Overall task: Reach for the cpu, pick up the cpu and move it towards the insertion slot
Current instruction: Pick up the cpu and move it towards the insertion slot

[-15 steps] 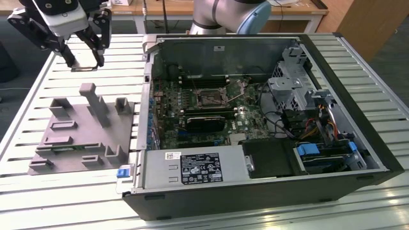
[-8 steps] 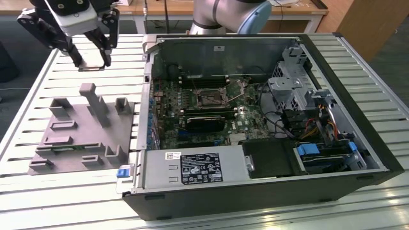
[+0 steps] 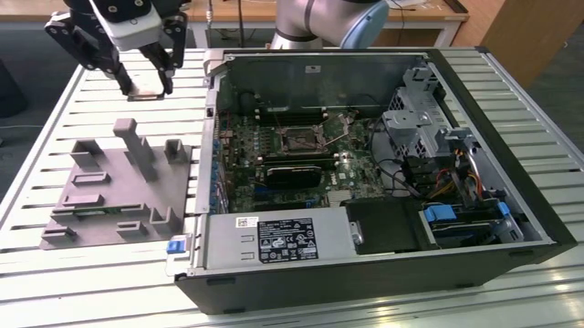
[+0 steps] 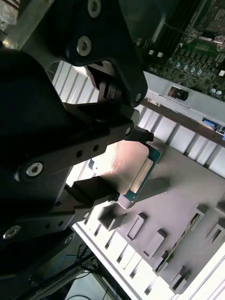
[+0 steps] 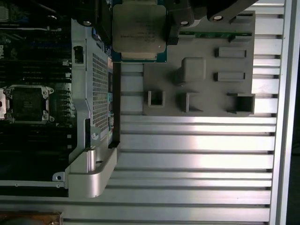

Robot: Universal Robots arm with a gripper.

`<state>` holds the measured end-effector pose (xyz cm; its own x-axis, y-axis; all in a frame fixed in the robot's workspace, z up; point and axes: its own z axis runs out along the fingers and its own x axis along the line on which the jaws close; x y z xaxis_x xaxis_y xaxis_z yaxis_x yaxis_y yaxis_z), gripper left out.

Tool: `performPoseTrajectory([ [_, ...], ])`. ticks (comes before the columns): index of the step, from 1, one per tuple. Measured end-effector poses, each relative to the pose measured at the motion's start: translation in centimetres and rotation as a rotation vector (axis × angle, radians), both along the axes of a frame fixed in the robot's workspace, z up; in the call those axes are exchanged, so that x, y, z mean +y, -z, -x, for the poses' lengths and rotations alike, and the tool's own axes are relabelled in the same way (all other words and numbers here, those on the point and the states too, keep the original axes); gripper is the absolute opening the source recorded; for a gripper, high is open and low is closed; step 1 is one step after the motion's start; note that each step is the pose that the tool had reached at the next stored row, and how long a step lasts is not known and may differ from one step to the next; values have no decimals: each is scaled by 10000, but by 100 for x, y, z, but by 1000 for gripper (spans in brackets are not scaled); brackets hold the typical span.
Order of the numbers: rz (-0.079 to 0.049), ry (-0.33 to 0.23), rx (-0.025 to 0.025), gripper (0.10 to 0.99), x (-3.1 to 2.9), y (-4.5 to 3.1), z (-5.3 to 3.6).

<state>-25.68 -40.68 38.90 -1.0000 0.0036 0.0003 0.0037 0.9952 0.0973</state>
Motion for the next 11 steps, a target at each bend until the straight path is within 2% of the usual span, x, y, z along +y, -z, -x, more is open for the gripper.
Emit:
performPoseTrajectory([
  [11,-30,0,0,545,-1,0,-230],
])
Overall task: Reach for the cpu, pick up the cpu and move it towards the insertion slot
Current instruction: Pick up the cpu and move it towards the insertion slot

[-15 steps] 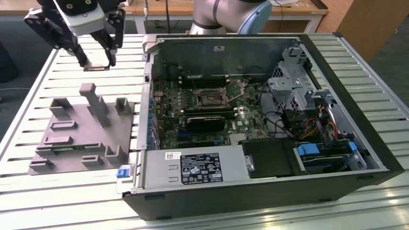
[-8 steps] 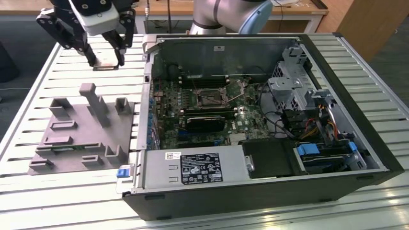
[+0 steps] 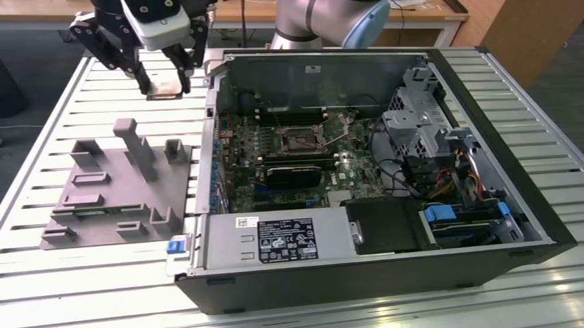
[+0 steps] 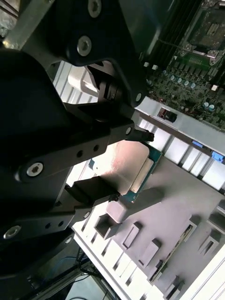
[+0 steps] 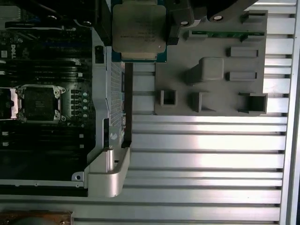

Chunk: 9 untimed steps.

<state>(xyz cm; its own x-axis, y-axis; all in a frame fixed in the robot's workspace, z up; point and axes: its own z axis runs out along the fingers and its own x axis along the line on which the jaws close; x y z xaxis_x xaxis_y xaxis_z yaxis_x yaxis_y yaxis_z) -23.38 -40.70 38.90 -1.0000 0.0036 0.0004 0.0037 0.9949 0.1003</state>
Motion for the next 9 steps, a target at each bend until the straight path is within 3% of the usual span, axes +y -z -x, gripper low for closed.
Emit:
performPoseTrajectory([
  [9,0,0,0,545,0,2,-281],
])
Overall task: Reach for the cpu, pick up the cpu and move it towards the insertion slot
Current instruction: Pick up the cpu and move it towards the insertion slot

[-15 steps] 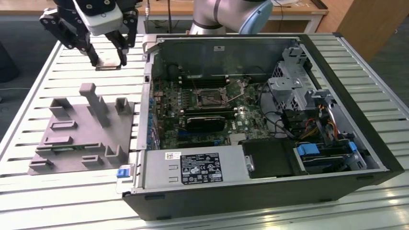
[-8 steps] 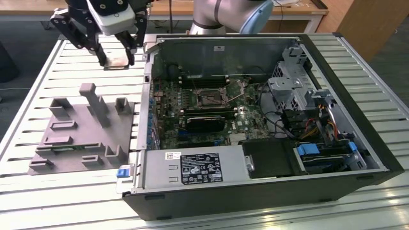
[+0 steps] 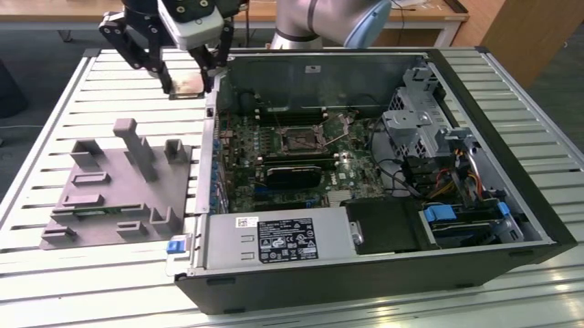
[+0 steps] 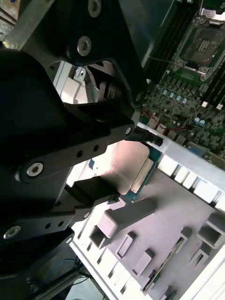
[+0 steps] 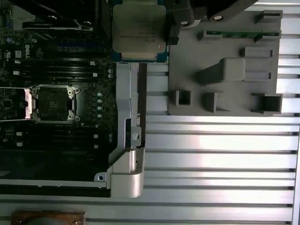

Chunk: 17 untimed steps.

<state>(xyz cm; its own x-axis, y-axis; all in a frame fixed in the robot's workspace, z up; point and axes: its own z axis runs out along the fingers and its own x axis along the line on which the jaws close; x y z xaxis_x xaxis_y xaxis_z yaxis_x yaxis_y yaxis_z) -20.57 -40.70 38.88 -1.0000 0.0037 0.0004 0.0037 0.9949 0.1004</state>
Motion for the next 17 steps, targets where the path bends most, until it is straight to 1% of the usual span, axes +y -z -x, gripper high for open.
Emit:
performPoseTrajectory([
  [3,1,-1,0,545,0,1,-89],
  [11,-12,-1,0,545,0,13,-438],
  [14,-53,-1,-1,545,0,22,-573],
  [17,-66,0,0,545,0,27,-712],
])
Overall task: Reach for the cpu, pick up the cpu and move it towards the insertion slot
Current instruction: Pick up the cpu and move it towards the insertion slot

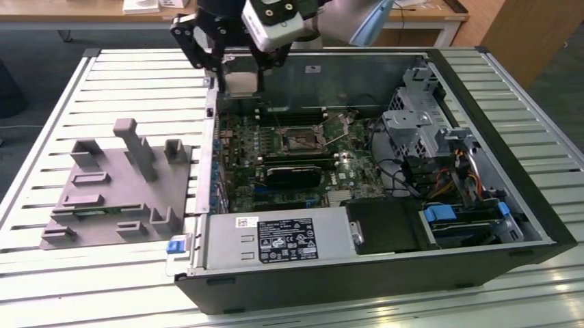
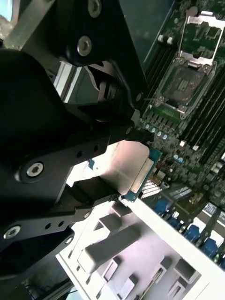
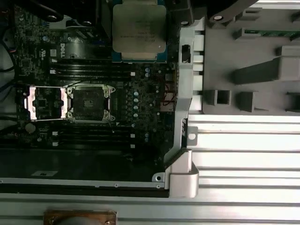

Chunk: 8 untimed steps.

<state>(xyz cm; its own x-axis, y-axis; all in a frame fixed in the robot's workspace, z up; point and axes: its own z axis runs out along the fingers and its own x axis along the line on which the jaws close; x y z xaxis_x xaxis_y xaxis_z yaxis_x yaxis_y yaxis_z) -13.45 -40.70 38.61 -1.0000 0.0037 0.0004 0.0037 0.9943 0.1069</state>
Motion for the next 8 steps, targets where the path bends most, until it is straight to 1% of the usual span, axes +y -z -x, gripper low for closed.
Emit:
performPoseTrajectory([
  [4,-5,0,0,545,1,8,-176],
  [8,-6,0,0,545,23,21,-310],
])
